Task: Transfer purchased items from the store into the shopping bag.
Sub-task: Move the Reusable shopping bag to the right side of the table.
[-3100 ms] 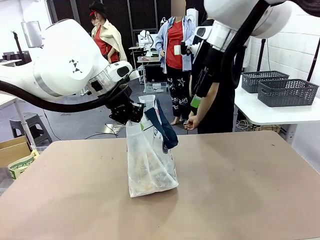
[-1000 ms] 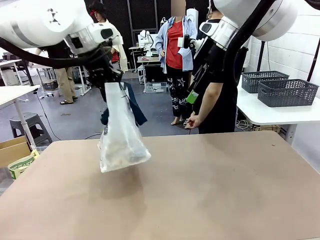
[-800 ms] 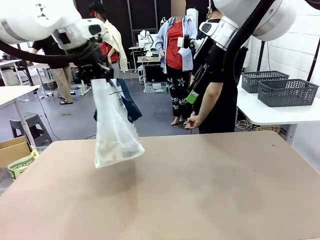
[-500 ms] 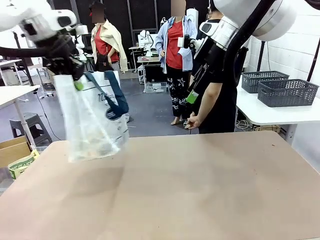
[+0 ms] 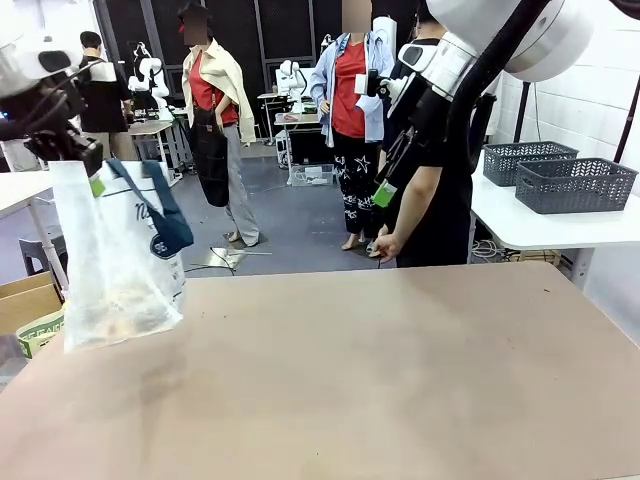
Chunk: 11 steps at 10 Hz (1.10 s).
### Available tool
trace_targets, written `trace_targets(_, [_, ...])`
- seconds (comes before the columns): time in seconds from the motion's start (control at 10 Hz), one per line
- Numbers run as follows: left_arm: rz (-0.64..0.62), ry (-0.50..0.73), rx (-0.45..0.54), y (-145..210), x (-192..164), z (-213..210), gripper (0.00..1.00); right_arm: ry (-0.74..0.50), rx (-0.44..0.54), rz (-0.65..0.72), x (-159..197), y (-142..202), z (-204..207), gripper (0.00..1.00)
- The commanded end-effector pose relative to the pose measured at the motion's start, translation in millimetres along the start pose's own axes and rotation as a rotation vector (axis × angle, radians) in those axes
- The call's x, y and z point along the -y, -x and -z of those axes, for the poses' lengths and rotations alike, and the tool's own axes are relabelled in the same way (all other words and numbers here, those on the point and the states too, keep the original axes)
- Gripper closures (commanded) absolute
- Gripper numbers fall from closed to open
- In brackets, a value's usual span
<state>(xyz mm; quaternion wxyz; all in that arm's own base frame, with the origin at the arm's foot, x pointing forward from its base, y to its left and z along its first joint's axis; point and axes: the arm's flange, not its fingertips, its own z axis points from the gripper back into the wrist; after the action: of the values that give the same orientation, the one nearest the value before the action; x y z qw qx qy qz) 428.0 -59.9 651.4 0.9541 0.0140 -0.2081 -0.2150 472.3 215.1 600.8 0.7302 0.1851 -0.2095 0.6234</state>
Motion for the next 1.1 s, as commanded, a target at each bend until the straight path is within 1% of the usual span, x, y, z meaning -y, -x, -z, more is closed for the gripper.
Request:
trace_targets(0.0, [0.071, -0.057, 0.066, 10.1, -26.2, 4.8, 1.00, 0.003, -0.019, -0.010, 0.0, 1.8, 1.0, 0.00])
trace_targets(0.3, [0.091, -0.072, 0.086, 22.7, -56.7, 12.8, 1.00, 0.003, -0.019, -0.010, 0.0, 1.8, 1.0, 0.00])
trace_targets(0.5, [0.108, -0.108, 0.131, 23.8, -76.7, 21.8, 1.00, 0.003, -0.019, -0.010, 0.0, 1.8, 1.0, 0.00])
trace_targets(0.6, [0.110, -0.118, 0.134, 25.2, -83.5, 29.1, 1.00, 0.003, -0.019, -0.010, 0.0, 1.8, 1.0, 0.00])
trace_targets(0.9, [0.079, -0.110, 0.132, 36.9, -101.2, 58.9, 1.00, 0.003, -0.019, -0.010, 0.0, 1.8, 1.0, 0.00])
trace_targets(1.0, [0.060, -0.112, 0.145, 42.6, -105.1, 63.3, 1.00, 0.003, -0.019, -0.010, 0.0, 1.8, 1.0, 0.00])
